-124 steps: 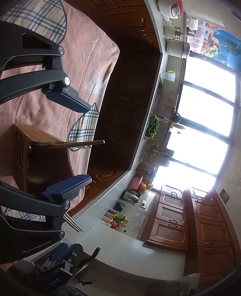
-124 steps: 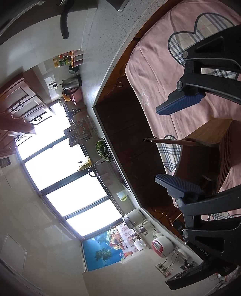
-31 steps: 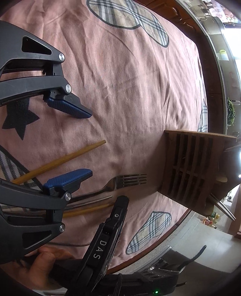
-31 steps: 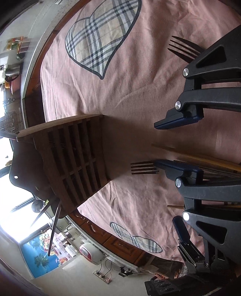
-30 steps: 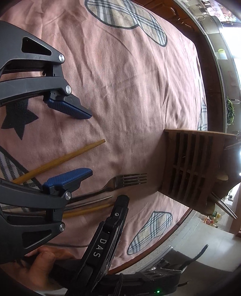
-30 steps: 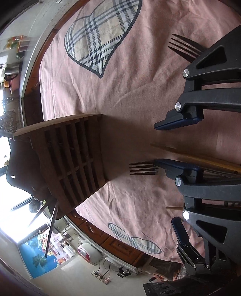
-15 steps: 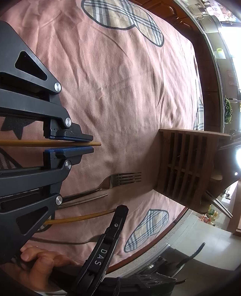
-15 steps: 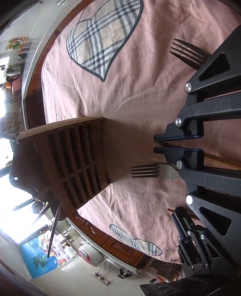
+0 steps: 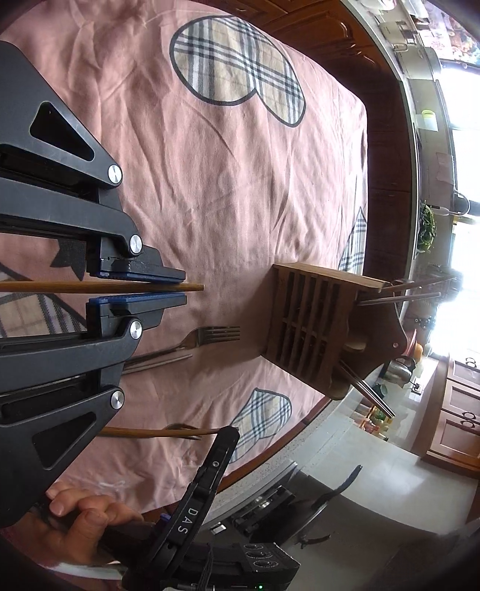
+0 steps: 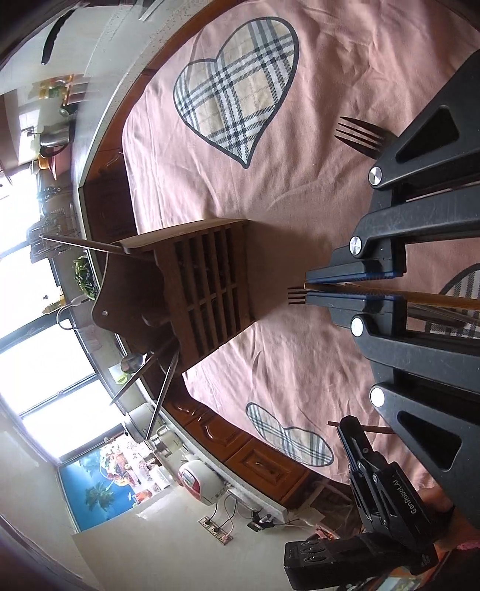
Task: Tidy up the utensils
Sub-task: 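Lift both held chopsticks and carry them over the wooden holder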
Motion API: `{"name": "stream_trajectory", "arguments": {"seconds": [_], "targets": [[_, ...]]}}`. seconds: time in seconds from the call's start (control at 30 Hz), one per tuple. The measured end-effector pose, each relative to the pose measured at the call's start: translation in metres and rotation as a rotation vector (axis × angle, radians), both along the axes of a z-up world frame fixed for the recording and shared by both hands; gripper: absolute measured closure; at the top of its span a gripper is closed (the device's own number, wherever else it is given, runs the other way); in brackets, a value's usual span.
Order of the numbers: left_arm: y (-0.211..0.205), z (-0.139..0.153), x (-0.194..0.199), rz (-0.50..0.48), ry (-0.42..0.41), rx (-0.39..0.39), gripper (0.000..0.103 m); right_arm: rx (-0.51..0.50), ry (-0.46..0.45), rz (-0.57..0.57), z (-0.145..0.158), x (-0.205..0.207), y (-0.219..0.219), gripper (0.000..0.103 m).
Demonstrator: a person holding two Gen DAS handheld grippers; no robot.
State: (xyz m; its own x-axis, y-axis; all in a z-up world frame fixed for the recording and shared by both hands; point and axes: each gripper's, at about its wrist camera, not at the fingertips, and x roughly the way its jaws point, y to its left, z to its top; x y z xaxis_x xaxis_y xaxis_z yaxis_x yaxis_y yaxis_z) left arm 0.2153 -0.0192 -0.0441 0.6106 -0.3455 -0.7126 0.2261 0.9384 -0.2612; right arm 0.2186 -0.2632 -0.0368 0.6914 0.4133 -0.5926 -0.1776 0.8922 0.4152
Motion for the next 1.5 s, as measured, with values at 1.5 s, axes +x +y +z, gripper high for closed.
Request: {"name": "stream_trajectory", "arguments": {"seconds": [1.5], "targets": [[0.045,0.098,-0.075,0.132,-0.333,-0.177,0.098,0.045,-0.335,-0.079,0.098,-0.099,-0.025,0.099]]}}
